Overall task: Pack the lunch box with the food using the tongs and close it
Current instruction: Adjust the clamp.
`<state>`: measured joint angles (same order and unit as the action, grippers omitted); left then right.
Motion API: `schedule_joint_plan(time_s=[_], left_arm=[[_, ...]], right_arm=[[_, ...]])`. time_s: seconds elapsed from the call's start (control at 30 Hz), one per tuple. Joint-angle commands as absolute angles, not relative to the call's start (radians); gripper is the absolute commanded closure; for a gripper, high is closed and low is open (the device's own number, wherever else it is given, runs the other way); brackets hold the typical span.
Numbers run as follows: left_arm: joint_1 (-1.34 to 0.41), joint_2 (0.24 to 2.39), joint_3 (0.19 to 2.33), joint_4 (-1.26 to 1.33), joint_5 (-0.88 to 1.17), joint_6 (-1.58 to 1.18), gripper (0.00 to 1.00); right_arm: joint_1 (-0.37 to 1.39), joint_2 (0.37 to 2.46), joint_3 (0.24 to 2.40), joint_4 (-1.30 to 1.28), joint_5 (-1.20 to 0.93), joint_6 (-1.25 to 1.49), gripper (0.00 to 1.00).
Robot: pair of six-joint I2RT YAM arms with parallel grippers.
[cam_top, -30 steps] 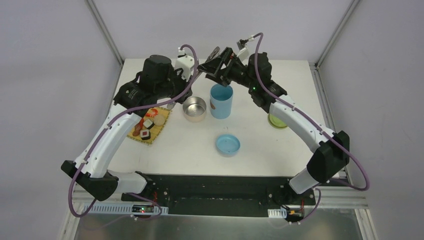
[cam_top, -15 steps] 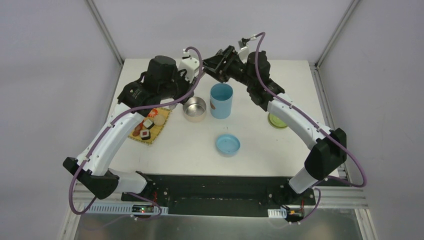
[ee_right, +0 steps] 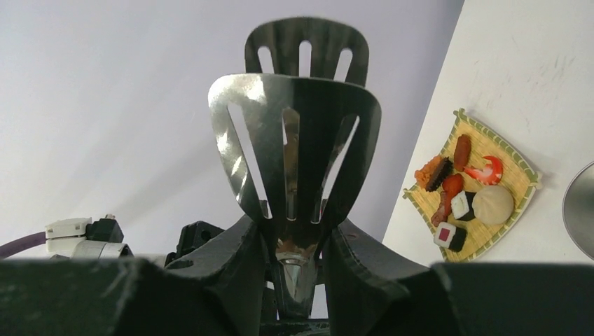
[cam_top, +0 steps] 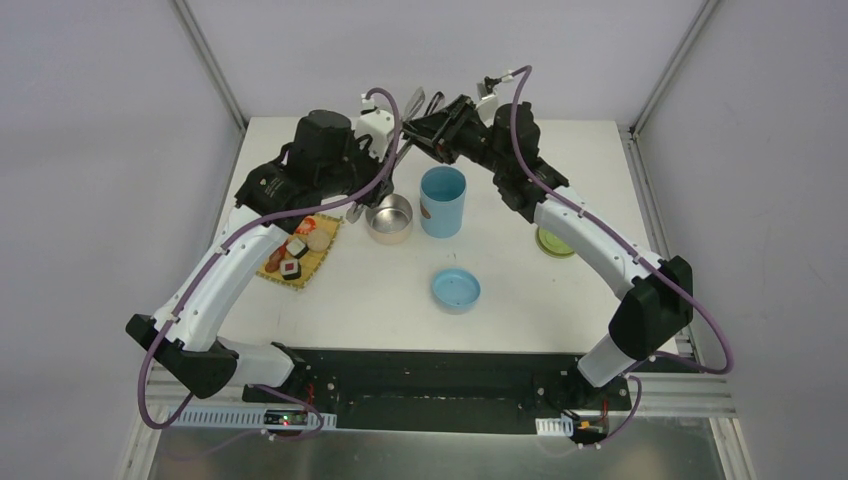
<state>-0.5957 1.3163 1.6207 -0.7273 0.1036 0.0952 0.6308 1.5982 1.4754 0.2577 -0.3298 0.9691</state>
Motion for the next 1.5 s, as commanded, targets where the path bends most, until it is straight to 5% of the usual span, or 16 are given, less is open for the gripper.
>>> schedule_joint_plan(time_s=[0.0, 0.1, 0.83, 1.23, 1.3, 1.47], left_arm=[[-0.600, 1.291, 1.634, -0.662, 0.113, 0.041, 0.58], [-0.600, 1.283, 1.625, -0.643, 0.095, 0.004, 0.50], [-0.598, 1.363, 1.632, -0.595, -0.024, -0.297, 0.41], [-0.600, 1.366, 1.618, -0.548, -0.055, -0.281, 0.54], [-0.598, 1.359, 1.608, -0.552, -0.065, -0.256, 0.56], [-0.566, 1.332, 1.585, -0.568, -0.062, -0.224, 0.63]], right_arm=[[0.625, 1.576, 1.470, 0.323, -0.314, 0.989, 0.83], [0.623, 1.568, 1.457, 0.332, -0.315, 0.996, 0.84], [0.623, 1.556, 1.433, 0.352, -0.303, 1.051, 0.89], [0.625, 1.546, 1.417, 0.328, -0.295, 1.063, 0.87], [0.623, 1.542, 1.418, 0.328, -0.292, 1.059, 0.83], [0.597, 1.527, 1.403, 0.313, -0.303, 1.031, 0.37]])
